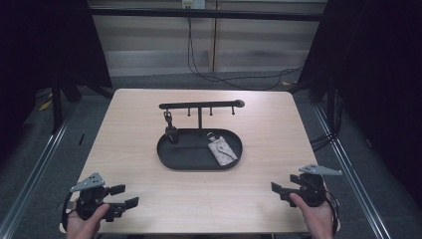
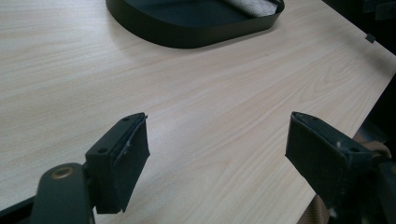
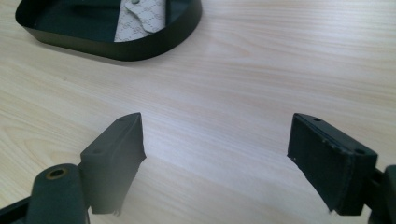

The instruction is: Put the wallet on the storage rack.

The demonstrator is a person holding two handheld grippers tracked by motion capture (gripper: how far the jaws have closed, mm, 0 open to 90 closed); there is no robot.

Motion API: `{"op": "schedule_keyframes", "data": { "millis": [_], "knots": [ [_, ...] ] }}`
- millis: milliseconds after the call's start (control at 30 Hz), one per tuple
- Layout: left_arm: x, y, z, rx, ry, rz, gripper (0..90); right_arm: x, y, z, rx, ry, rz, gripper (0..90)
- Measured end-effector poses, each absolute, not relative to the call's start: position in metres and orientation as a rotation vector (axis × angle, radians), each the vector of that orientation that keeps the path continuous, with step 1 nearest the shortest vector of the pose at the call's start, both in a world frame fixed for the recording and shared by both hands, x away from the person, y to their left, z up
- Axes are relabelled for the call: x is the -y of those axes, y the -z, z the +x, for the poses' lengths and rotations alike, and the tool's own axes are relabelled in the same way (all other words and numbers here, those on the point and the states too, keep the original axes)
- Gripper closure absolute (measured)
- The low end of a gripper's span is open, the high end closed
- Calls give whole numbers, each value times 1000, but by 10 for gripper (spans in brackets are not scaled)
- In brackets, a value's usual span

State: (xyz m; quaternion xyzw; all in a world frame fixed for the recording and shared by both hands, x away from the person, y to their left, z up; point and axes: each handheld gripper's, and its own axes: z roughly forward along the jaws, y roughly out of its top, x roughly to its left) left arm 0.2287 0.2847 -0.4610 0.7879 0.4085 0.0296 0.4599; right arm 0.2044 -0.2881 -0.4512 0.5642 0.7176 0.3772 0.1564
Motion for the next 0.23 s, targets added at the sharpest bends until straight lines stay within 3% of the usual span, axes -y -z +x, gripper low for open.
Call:
{"op": "schedule_keyframes", "data": {
  "millis": [233],
  "knots": [
    [-284,461,229,-1003,-73,1939,211,306,462,181,-2005,-1084,1675,181]
  ]
}}
